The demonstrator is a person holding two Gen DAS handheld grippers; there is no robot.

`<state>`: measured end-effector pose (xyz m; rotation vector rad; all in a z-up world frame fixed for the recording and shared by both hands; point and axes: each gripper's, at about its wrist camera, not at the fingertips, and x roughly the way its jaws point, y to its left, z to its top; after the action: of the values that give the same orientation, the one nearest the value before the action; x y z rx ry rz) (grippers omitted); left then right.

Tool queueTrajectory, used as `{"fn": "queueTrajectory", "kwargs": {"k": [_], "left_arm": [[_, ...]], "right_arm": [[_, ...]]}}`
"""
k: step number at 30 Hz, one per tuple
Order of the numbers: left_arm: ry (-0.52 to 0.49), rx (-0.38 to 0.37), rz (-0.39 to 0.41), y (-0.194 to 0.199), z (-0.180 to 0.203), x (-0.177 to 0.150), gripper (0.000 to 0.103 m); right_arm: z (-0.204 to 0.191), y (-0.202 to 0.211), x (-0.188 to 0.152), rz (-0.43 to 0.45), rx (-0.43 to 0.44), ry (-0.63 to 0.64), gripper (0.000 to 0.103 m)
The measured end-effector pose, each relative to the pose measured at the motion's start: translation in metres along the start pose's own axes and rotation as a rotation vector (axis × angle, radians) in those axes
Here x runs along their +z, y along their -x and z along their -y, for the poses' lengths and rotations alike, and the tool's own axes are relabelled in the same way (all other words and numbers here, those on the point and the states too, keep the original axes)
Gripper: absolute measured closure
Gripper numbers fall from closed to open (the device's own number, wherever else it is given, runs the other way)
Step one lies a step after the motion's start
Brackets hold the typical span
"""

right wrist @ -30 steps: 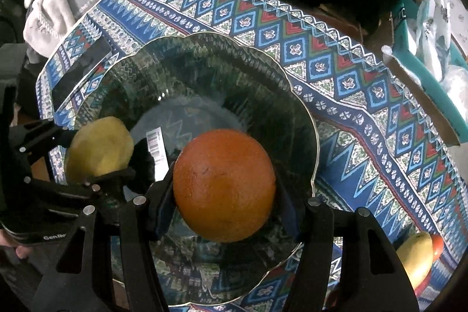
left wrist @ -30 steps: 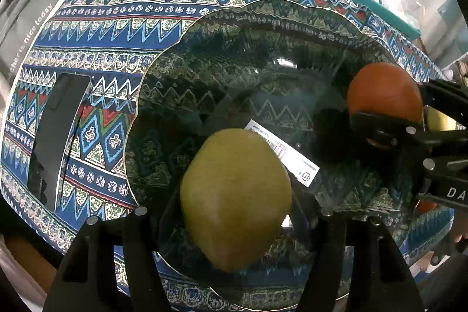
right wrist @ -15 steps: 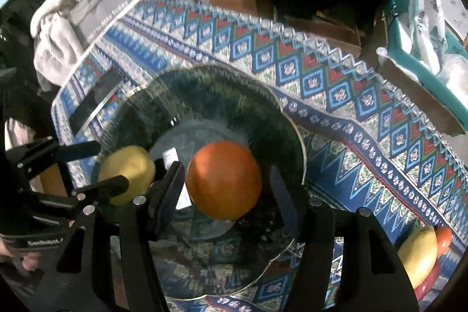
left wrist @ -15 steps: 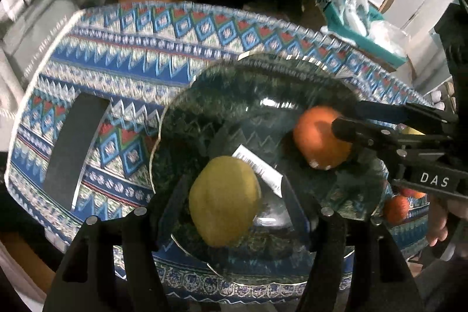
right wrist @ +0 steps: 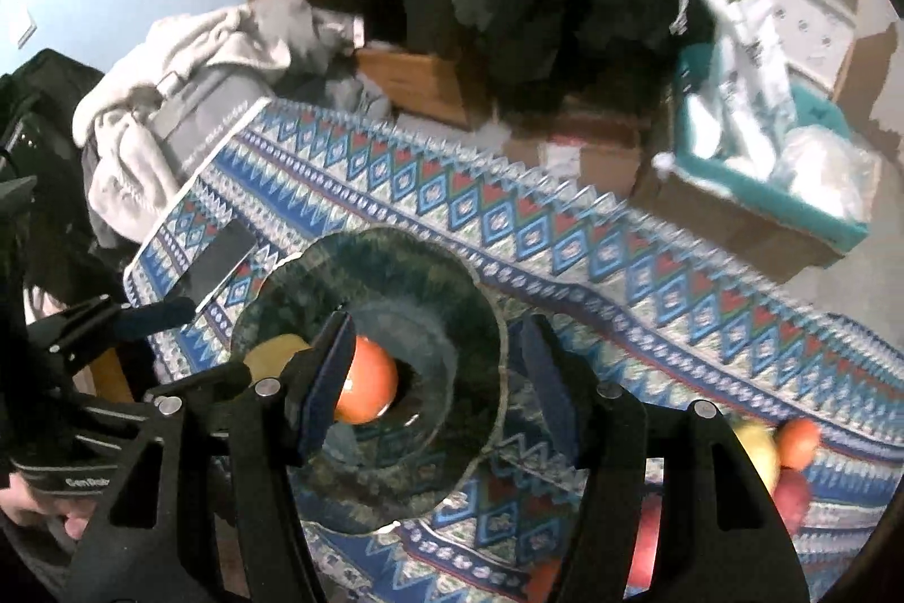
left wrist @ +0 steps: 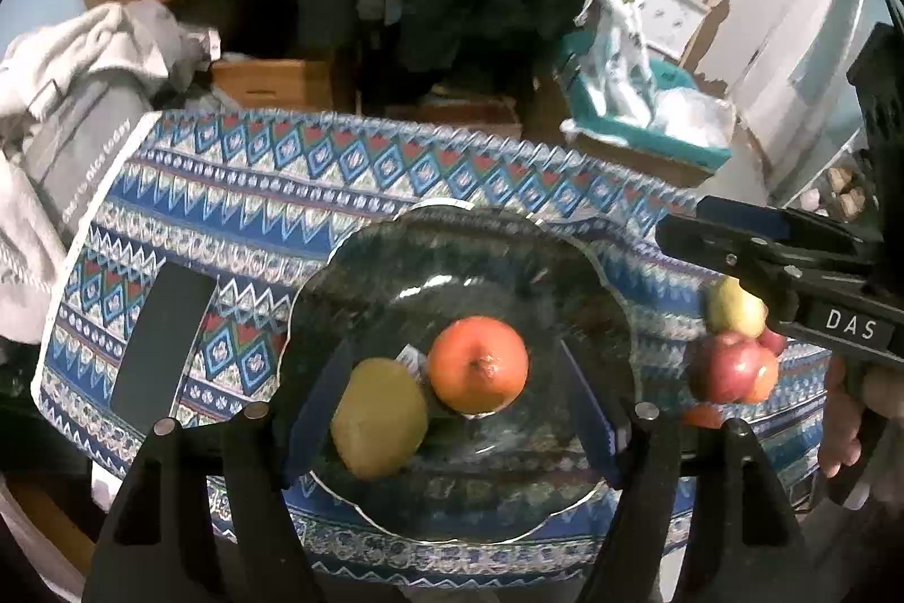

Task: Organize fruits
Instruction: 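Withdraw both open tools from the plate back toward the fruit pile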

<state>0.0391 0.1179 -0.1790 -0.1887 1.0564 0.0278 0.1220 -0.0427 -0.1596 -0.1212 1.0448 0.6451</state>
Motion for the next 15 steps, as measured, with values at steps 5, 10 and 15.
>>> {"fn": "queueTrajectory", "kwargs": {"k": [5,10,15], "left_arm": [[-0.019,-0.017,0.058,0.021,0.016,0.007,0.022],[-0.034,-0.049,0.096,0.037,0.031,0.014,0.022],[-0.050,-0.078,0.127,0.049,0.049,0.020,0.018]], "right_arm": [[0.000,0.032,0.000,0.064,-0.066,0.029,0.040],[0.007,0.063,-0.005,0.121,-0.102,0.040,0.035],[0.020,0.089,-0.011,0.161,-0.099,0.004,0.035]]}}
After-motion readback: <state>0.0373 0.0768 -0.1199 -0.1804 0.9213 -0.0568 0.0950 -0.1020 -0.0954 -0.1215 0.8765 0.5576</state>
